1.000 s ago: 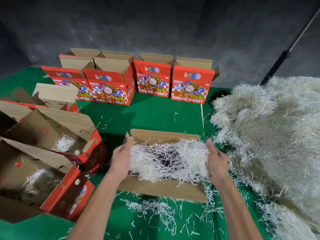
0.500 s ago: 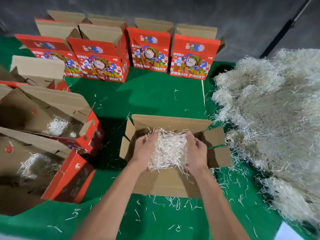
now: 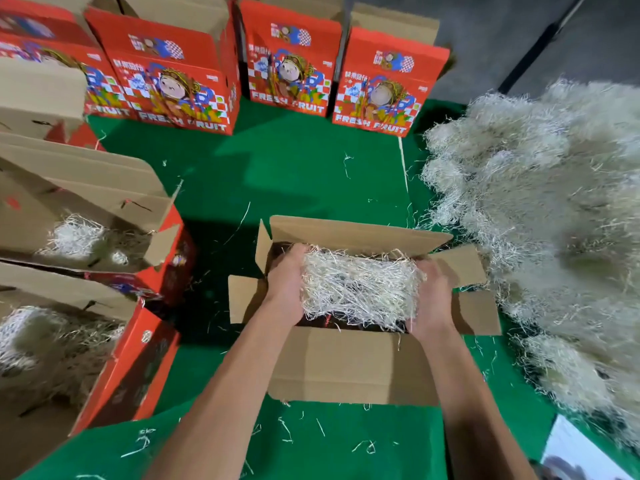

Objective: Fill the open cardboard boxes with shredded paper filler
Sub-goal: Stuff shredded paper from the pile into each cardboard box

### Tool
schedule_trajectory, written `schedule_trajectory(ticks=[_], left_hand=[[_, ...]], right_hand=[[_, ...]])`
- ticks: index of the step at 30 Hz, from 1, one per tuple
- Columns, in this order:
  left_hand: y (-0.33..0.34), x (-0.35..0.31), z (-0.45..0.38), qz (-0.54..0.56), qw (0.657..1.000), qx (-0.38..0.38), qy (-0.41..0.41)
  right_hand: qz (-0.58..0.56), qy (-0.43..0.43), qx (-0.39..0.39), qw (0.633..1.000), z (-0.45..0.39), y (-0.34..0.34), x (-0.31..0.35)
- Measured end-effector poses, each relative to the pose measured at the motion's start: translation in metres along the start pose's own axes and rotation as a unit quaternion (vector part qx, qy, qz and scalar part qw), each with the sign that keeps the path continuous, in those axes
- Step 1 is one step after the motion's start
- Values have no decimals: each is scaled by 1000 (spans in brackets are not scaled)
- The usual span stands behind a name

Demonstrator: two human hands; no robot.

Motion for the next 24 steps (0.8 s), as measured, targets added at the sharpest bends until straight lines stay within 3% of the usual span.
schedule_trajectory(ticks=[6, 11, 13, 15, 16, 18, 19, 21, 24], left_hand=[[8, -4, -8, 123, 991, 48, -38], [16, 3, -5, 164, 978, 102, -75], [17, 3, -4, 145, 982, 95, -78], [16, 6, -5, 110, 987, 90, -78], [16, 7, -5, 90, 989, 90, -80], [14, 6, -6, 63, 991, 88, -73], [13, 5, -6, 60, 992, 87, -66], [14, 4, -4, 76, 990, 106, -53], [20, 5, -2, 85, 983, 155, -45]], right_hand=[[90, -129, -19, 987, -9, -8, 11], [38, -84, -59, 994, -18, -2, 8], [-43, 48, -16, 998, -31, 10, -2], [130, -12, -86, 988, -23, 6, 9], [149, -39, -80, 985, -22, 11, 14], [-41, 28, 28, 998, -31, 17, 4], [-42, 23, 71, 996, -22, 19, -1], [-95, -5, 84, 992, -13, 19, 3], [-47, -9, 114, 992, -14, 21, 0]])
Point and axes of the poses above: each hand's wrist, its own z-axis away from the middle knuckle, its own y-axis out of the palm, x = y × z, the point moved 6 cm from there along -z, towards the middle knuckle, and after that the axes turned 13 degrees about z, right-handed, at the moved point
